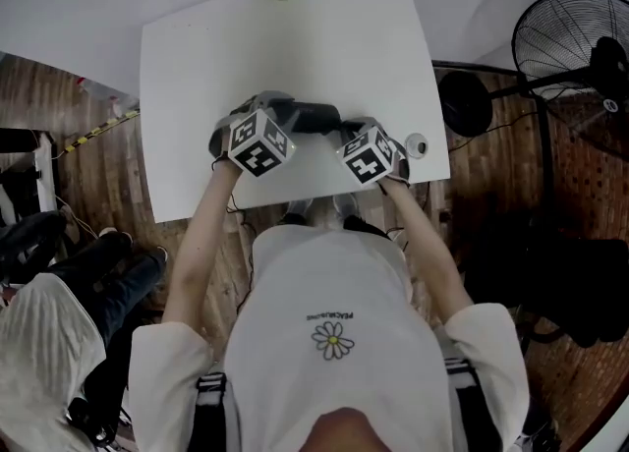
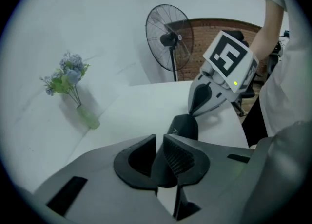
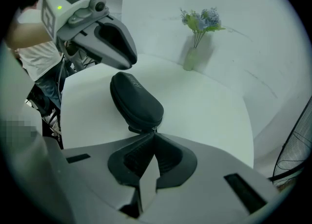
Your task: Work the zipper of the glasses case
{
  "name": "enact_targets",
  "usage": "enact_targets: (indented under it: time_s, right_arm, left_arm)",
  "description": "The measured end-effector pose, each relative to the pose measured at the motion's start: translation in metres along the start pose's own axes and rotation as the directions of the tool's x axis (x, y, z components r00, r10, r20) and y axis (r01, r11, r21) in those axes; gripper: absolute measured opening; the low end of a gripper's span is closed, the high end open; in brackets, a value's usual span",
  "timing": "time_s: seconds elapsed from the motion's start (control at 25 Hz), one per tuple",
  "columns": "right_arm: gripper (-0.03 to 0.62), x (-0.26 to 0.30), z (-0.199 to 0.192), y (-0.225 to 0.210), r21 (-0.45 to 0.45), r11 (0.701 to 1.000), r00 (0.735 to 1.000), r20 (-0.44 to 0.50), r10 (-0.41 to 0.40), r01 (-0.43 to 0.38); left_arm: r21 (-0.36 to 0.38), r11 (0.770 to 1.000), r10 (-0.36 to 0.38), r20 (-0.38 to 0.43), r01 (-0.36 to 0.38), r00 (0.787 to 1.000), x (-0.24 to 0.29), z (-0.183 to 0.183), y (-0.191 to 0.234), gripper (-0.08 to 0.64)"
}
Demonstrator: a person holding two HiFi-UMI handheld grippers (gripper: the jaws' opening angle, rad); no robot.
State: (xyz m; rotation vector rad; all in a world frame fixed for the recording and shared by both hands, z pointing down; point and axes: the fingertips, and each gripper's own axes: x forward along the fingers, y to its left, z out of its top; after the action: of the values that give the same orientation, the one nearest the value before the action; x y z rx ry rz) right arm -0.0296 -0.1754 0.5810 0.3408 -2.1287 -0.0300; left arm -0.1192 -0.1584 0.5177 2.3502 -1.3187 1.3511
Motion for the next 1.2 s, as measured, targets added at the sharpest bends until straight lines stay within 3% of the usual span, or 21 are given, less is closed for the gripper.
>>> enact_targets:
  time_s: [0.08,0.2,0.28,0.52,0.68,0.8,0.96,1.12,1.16,1.2]
  right_arm:
    - [0.008,0.000,-0.001,0.000,-0.012,1.000,1.000,-0.004,0.004,-0.004]
    - [0.008,0.002,-0.003,0.000,-0.018,1.000,1.000,-0.007,0.006,-0.007]
    - [0.008,0.002,-0.004,0.001,-0.016,1.000,1.000,-0.010,0.015,-0.015]
    - [0.008,-0.003,-0.008,0.011,0.080,0.994,0.997,-0.009,0.079,-0.078]
    - [0.008,-0.011,-0.018,0.028,0.171,0.969,0.983,0.001,0.181,-0.179]
    - [0.008,-0.014,-0.022,0.040,0.191,0.955,0.973,0.001,0.232,-0.228]
    - [0.008,-0.018,-0.023,0.048,0.182,0.956,0.972,-0.010,0.234,-0.229]
    - [0.008,-0.015,-0.023,0.047,0.100,0.982,0.986,-0.033,0.165,-0.161]
    - [0.008,-0.014,-0.023,0.045,0.072,0.986,0.988,-0.037,0.153,-0.150]
    - [0.008,-0.014,-0.022,0.043,0.046,0.989,0.989,-0.040,0.144,-0.143]
  left_arm:
    - [-0.015,1.000,-0.019,-0.018,0.018,1.000,0.003,0.003,0.004,0.023]
    - [0.002,0.992,-0.127,-0.132,0.128,0.983,0.020,-0.010,-0.013,0.015]
    - [-0.025,0.990,-0.142,-0.150,0.140,0.978,0.026,-0.014,-0.018,0.014]
    - [-0.115,0.989,-0.103,-0.104,0.091,0.989,0.025,-0.015,-0.019,0.011]
    - [-0.167,0.984,-0.076,-0.052,0.066,0.996,0.025,-0.016,-0.021,0.011]
    - [-0.196,0.979,-0.058,-0.031,0.051,0.998,0.029,-0.016,-0.021,0.011]
    - [-0.162,0.986,-0.027,-0.004,0.026,1.000,0.031,-0.013,-0.019,0.011]
    - [-0.096,0.994,-0.046,0.085,0.054,0.995,0.012,-0.006,-0.011,0.014]
    - [-0.061,0.994,-0.080,0.097,0.086,0.992,0.004,-0.003,-0.012,0.031]
    - [-0.025,0.989,-0.144,0.089,0.147,0.986,-0.003,-0.003,-0.018,0.105]
